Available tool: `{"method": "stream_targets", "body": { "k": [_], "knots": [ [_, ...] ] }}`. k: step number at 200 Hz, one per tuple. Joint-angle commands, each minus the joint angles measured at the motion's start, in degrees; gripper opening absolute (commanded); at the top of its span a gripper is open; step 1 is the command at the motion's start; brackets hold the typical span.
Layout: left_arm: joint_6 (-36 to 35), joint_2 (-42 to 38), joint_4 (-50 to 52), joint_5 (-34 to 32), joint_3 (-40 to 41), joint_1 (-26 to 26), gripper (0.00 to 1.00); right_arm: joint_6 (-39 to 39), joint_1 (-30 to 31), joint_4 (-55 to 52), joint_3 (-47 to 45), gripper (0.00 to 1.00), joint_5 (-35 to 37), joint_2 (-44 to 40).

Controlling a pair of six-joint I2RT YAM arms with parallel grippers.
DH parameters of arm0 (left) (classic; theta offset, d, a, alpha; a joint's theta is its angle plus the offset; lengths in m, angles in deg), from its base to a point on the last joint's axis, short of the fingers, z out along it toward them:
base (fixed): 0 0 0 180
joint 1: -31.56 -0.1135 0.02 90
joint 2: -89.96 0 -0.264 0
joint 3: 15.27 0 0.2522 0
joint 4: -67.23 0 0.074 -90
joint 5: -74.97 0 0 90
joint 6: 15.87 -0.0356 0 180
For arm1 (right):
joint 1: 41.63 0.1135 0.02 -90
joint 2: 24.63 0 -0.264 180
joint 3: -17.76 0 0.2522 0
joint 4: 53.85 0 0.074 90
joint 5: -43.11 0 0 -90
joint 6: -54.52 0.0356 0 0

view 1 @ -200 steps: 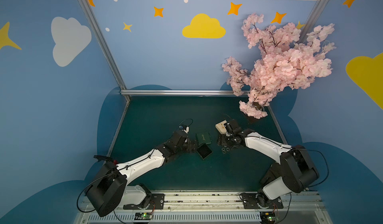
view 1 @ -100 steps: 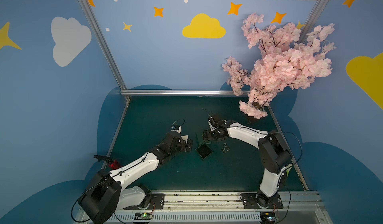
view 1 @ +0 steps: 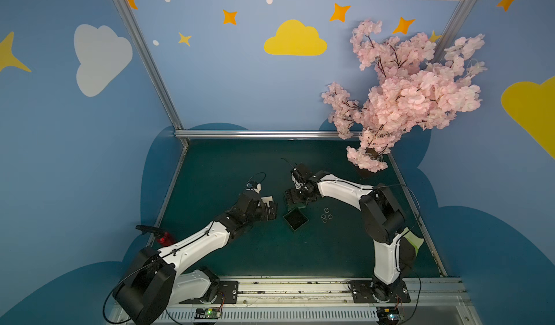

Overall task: Take the rings out of the lift-off lid box
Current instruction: Pick up the lid from the center of the board.

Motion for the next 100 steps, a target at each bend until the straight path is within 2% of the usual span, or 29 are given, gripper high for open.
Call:
{"method": "stream_targets", "body": {
  "k": [1, 52, 100],
  "knots": [
    [0.28, 0.3, -0.45, -1.16, 0.45, -0.51, 0.99, -1.59, 0.73, -2.65, 2.22, 0.91, 2.69, 1.82],
    [0.41, 0.85, -0.72, -0.98, 0.58, -0.92, 0.99, -3.25, 2.0, -3.76, 3.88, 0.91, 6.31, 3.06],
    [0.56, 1.06, -0.85, -0.8, 0.62, -1.17, 0.99, -5.55, 2.49, -1.37, 2.6, 0.91, 2.98, 0.13]
  ]
}}
